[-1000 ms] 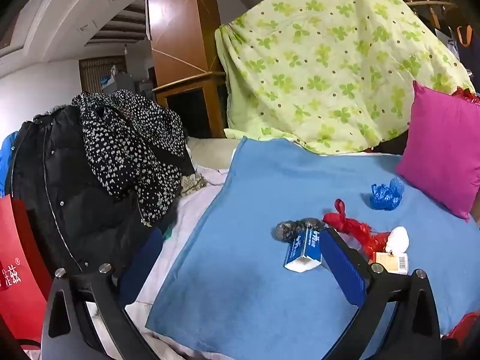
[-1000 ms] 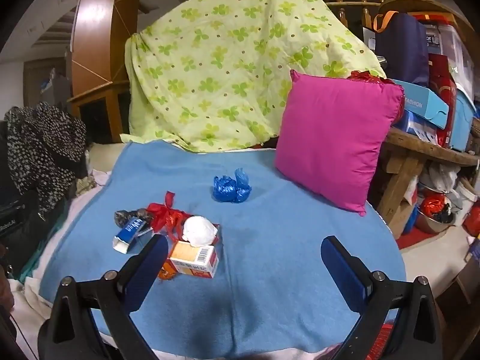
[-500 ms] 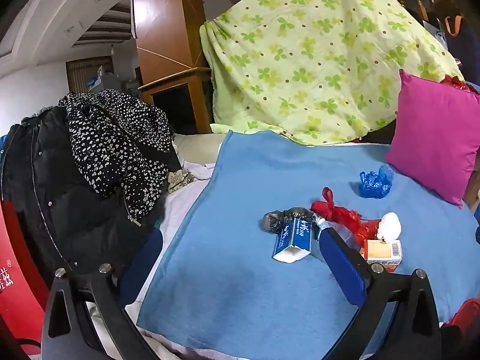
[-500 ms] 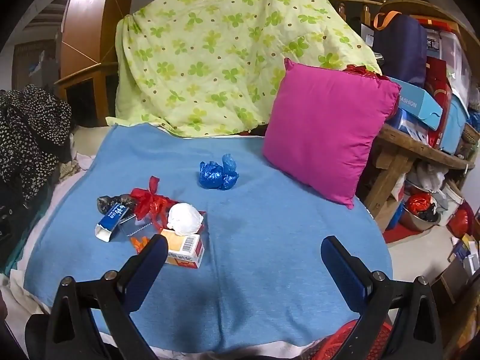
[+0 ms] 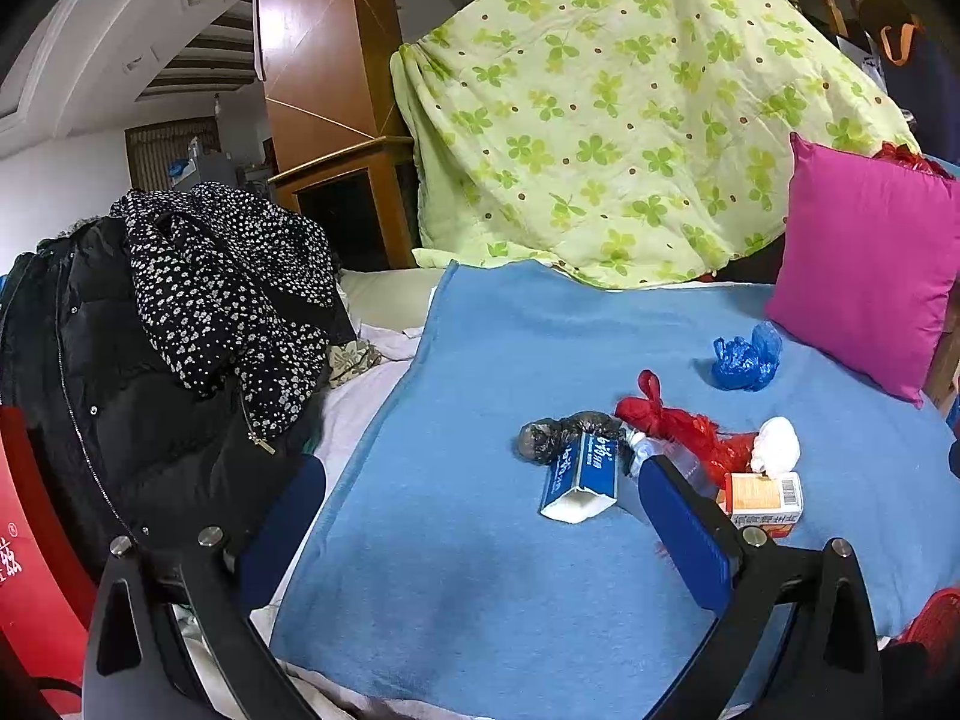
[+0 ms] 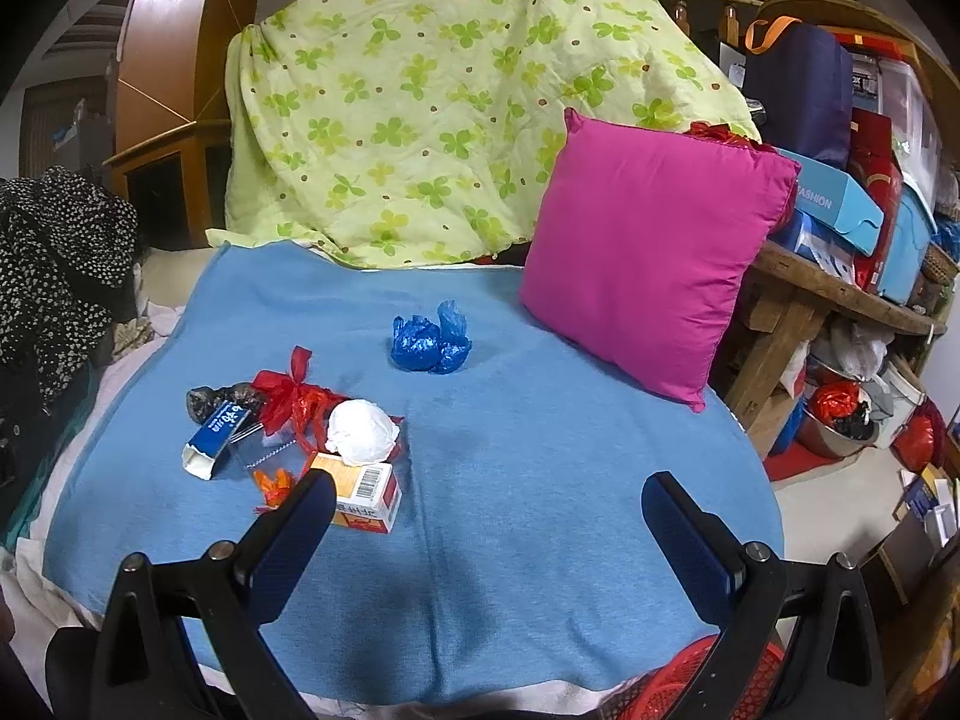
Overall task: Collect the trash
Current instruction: 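Move both tools toward the trash pile on the blue blanket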
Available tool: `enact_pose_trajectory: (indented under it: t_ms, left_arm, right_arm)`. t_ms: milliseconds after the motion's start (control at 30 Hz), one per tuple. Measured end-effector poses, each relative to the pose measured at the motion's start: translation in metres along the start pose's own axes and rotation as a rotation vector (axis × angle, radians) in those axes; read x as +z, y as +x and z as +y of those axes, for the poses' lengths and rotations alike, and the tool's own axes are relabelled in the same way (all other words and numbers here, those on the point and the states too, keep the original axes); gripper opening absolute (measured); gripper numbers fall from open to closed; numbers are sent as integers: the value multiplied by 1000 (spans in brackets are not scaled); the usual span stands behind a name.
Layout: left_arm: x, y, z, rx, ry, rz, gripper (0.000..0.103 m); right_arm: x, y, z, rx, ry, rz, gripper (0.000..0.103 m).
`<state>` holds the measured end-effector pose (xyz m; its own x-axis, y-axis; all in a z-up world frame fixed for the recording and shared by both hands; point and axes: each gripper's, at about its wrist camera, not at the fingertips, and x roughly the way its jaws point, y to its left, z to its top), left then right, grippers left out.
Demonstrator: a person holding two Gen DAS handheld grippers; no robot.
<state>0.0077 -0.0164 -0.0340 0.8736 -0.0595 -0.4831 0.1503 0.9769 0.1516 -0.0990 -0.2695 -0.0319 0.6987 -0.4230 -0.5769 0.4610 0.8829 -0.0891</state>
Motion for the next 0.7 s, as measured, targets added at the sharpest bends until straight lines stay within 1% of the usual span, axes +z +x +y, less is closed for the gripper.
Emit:
enact_pose_trajectory:
  t_ms: [433,700]
  left_arm:
    - [-3,7,3,-15,-3,10,103]
    - [-12,18,2,-34,-1,23,103]
  right_arm:
    - [-1,7,3,-10,-9,10,103]
    - [-3,15,-5,7,6,27,103]
